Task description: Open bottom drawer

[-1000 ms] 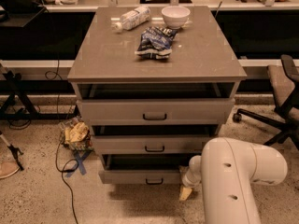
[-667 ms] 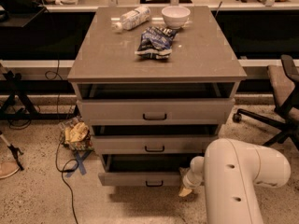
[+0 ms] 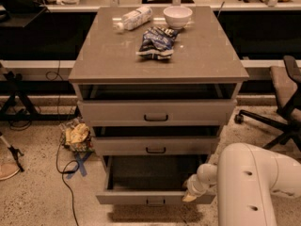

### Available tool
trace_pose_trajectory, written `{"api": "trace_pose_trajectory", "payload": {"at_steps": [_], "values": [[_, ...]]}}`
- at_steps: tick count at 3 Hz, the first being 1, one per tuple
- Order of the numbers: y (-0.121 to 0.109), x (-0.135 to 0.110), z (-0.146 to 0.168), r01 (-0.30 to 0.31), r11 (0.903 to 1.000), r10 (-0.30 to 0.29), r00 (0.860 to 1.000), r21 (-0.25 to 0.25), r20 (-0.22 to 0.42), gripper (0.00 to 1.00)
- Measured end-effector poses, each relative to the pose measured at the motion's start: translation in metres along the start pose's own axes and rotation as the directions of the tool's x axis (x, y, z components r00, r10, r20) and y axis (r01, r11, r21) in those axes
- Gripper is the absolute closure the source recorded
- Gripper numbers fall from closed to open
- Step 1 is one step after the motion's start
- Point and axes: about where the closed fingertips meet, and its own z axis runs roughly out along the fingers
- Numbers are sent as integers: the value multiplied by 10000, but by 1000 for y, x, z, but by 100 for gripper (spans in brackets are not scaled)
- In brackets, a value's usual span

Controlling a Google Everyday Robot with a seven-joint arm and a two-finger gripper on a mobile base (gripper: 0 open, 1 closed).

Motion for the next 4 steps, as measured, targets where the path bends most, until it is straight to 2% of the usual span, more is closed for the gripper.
{"api": "trace_pose_trajectory", "payload": {"at_steps": [1,2,4], "values": [[0,0,0,0,10000,0,10000,1,2,100],[36,13,4,-142,9985,100,9969,531,775,100],[35,11,-2,-142,9985,101,9969,532,778,100]]}}
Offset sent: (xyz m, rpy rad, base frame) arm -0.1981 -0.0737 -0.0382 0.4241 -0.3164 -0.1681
